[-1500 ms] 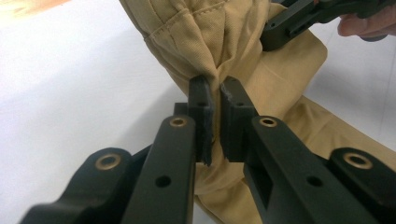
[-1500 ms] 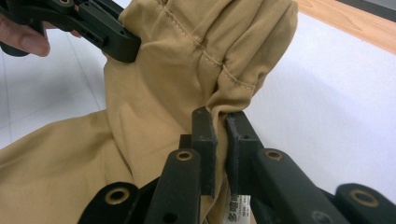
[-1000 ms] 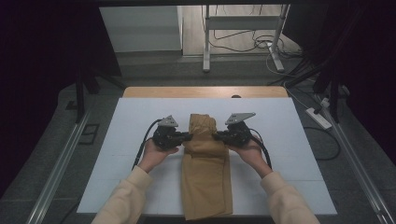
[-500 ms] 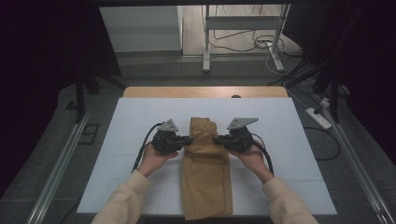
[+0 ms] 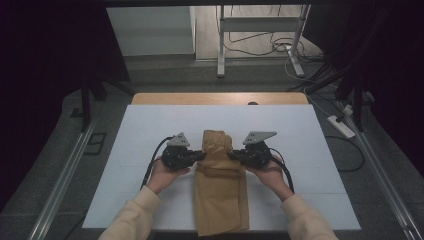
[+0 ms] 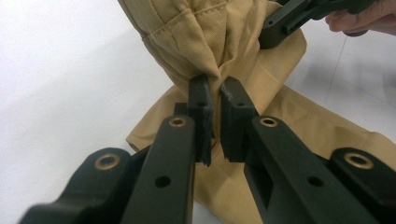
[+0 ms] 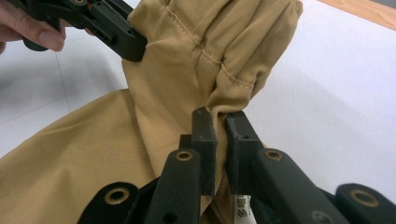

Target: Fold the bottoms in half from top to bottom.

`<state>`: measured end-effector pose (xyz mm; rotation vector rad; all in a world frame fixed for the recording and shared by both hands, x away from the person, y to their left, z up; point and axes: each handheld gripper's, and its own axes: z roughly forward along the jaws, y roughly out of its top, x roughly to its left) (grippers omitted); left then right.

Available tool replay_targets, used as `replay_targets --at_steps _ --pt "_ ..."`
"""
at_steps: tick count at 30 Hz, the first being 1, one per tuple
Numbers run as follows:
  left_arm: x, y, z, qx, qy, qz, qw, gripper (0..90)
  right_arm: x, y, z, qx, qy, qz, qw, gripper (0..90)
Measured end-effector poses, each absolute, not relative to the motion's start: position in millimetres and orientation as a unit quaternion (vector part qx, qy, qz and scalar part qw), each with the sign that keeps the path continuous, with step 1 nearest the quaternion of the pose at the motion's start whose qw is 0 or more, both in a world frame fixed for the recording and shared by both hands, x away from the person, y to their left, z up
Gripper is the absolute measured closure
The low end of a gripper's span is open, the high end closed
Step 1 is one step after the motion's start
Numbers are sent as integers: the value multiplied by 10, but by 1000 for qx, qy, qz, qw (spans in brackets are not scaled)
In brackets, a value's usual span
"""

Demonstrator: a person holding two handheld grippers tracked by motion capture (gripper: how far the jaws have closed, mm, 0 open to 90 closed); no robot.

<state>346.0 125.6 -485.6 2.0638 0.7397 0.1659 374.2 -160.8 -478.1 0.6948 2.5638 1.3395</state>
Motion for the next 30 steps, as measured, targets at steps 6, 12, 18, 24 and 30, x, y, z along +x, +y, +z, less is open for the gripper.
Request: replay_targets --at_steps 6,12,18,24,30 --pt "3394 1264 -4839 834 297 66 461 835 3678 -1629 -4748 228 857 454 81 832" --pt "3350 1265 -4853 836 294 63 459 835 3608 -1634 -4747 226 859 453 79 832" --pt "3306 1270 -4876 838 292 63 456 833 3562 -1631 -4759 223 861 451 76 832" --pt "3242 1260 -4899 842 287 63 452 832 3511 -1638 -4777 221 863 448 73 832" --pt "3166 1261 -4930 844 285 59 451 828 3437 -1645 -4785 214 866 447 72 832"
